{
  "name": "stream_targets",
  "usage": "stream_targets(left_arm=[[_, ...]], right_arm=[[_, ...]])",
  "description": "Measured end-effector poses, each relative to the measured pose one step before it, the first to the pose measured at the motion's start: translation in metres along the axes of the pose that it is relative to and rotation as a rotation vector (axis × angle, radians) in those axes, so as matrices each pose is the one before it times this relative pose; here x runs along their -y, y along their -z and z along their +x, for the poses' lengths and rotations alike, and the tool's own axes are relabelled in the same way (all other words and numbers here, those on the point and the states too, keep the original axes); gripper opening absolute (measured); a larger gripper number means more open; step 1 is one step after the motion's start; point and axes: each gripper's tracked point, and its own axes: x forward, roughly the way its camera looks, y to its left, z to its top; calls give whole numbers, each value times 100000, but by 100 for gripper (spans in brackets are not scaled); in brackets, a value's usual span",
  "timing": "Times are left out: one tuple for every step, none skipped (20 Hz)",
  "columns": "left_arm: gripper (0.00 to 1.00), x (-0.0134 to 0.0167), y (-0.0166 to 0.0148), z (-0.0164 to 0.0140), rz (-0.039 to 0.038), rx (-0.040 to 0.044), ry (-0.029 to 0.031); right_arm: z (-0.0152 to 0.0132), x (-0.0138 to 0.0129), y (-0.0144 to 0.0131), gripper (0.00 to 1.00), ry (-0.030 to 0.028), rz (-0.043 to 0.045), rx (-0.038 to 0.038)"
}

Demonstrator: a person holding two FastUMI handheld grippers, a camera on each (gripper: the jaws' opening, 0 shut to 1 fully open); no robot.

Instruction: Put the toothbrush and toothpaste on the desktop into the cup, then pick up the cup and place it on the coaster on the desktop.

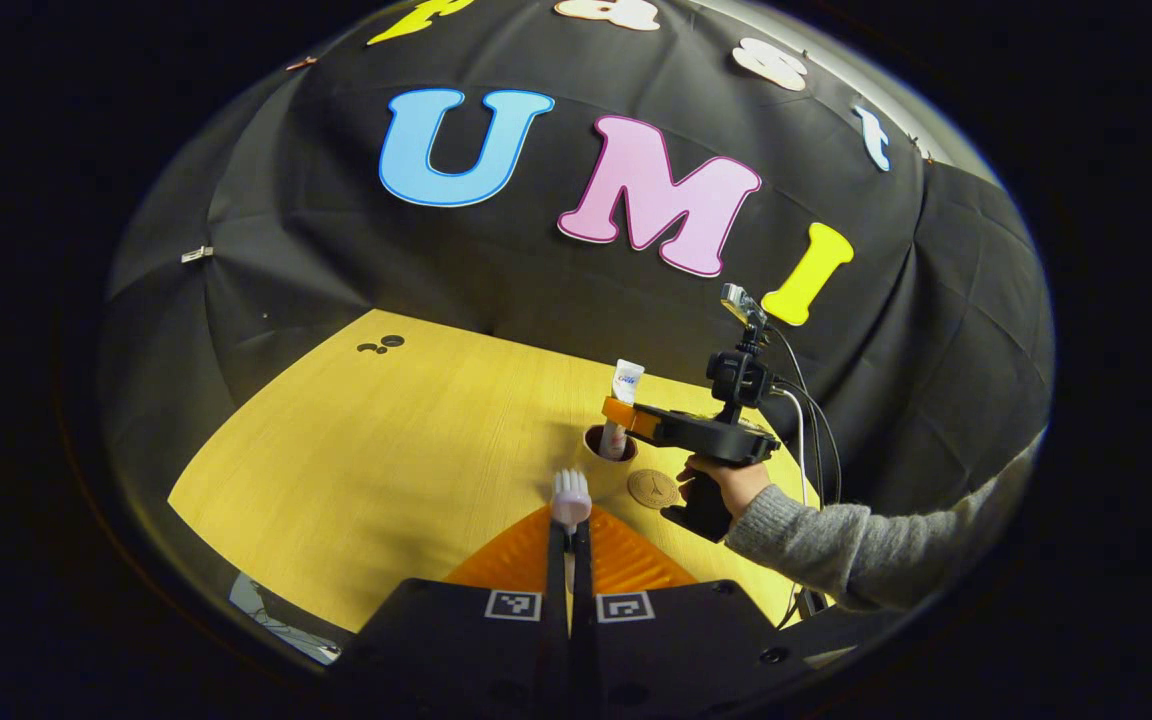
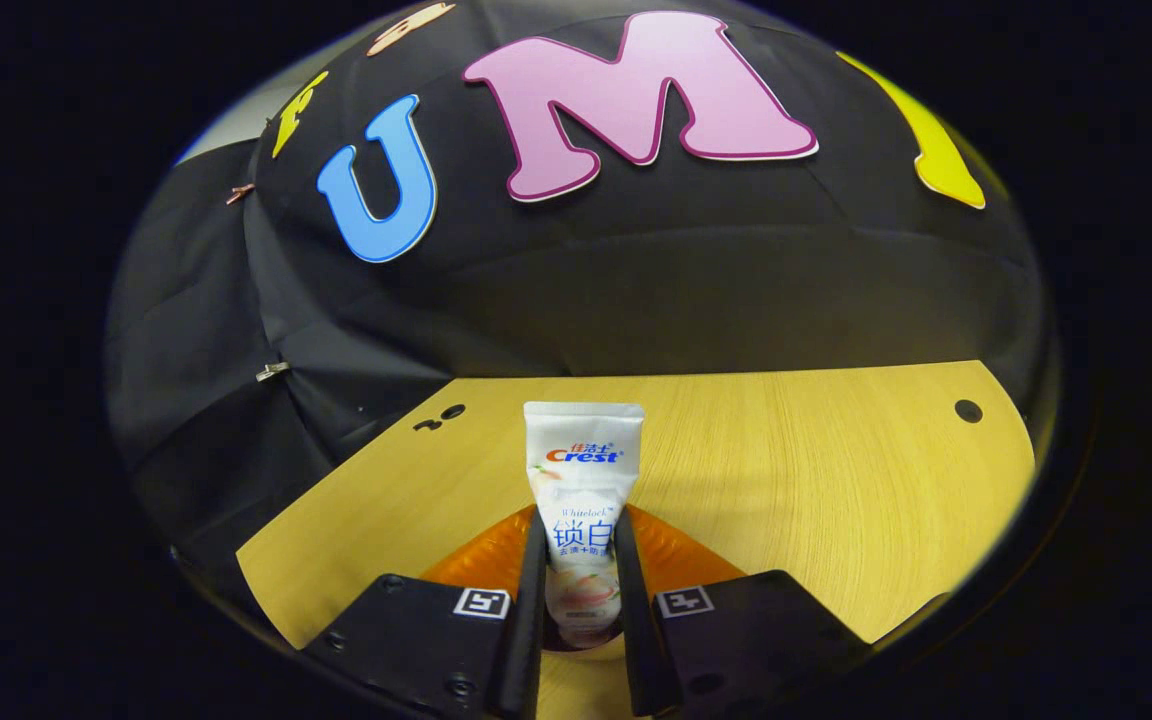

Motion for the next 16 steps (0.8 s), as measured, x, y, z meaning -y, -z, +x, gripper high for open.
stream_targets(left_arm=[[6, 177, -67, 36, -89, 154, -152], [6, 15, 82, 13, -159, 124, -363], [6, 97, -106, 12, -297, 190, -133], [6, 124, 61, -61, -391, 411, -254], [6, 201, -152, -98, -317, 561, -80], [6, 74, -165, -7, -160, 559, -210], [6, 198, -71, -95, -173, 206, -81], [6, 63, -19, 114, -110, 370, -269], [6, 191, -280, 139, -152, 450, -121], [6, 273, -177, 155, -59, 644, 61], [6, 215, -406, 184, 65, 657, 11], [6, 226, -243, 357, 166, 702, 422], [6, 349, -406, 387, 190, 720, 500], [6, 305, -352, 363, 344, 868, 600], [6, 326, -482, 346, 476, 836, 662], [6, 414, -427, 573, 511, 997, 1018]], right_arm=[[-92, -35, 414, 38, -222, -346, -1457], [-76, -140, 503, 33, -416, -751, -1296], [-55, -63, 426, 34, -90, -617, -864], [-121, -105, 434, 41, -562, -395, -1330], [-153, 11, 375, 35, 308, -243, -1371], [-128, -370, 423, 36, -1764, 426, -618], [-92, -188, 150, 47, -665, 37, -551], [-101, -58, 62, 41, 127, -285, -161], [-148, 264, -143, 42, 970, 80, 36], [-400, 61, -257, 55, 289, 909, 113], [-340, 63, -268, 56, -151, 1378, 335], [-423, 134, -408, 57, -100, 1279, 587], [-541, 272, -513, 57, -117, 1340, 897], [-590, 132, -569, 57, -334, 1423, 768], [-635, 317, -494, 57, -125, 1346, 793], [-874, 429, -484, 57, 331, 1023, 491]])
